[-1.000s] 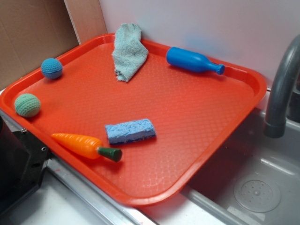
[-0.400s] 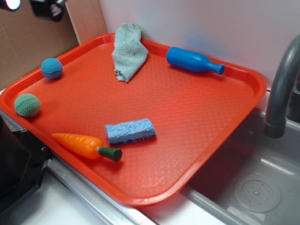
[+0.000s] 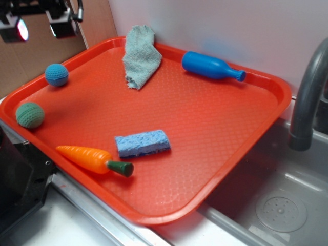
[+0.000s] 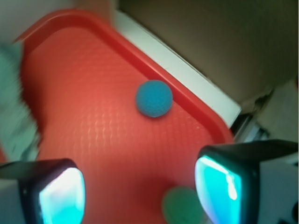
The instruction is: Grab the blue ball.
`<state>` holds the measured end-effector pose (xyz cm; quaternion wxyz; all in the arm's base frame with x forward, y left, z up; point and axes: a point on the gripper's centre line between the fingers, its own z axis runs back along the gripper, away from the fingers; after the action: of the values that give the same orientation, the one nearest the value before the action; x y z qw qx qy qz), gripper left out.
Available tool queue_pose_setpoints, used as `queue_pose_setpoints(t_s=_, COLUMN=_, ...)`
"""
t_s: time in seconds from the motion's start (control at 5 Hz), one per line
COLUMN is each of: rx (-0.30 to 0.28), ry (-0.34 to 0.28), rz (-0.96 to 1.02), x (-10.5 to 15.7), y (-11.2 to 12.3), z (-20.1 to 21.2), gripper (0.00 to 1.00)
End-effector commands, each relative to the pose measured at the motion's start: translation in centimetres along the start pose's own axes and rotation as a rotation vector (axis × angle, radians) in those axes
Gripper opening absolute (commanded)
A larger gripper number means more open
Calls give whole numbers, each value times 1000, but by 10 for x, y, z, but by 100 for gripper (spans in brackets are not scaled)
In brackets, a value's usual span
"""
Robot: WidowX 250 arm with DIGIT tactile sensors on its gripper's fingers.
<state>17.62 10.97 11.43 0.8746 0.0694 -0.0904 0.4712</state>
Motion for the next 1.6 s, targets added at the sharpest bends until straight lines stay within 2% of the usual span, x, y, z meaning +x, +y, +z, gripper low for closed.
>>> queue_pose_setpoints(t_s=0.0, rx=-27, ry=23, rz=115, x=24, y=8, z=-42, gripper=100)
queue_pose_setpoints(t_s=0.2, rx=4, ry=21, rz=110, x=29, y=-1, z=-54, gripper=100)
queue_pose_setpoints(t_s=0.4, rx=11, ry=37, rz=111, x=26, y=-6, z=-59, gripper=100)
queue_pose_setpoints(t_s=1.0, rx=27, ry=87, rz=45, x=31, y=-2, z=-105, gripper=100)
queue_pose_setpoints(t_s=1.2, rx=44, ry=74, rz=-6, x=35, y=3, z=-118, gripper=58)
queue_pose_setpoints(t_s=1.4, rx=46, ry=65, rz=-55, x=36, y=7, z=-116, gripper=0)
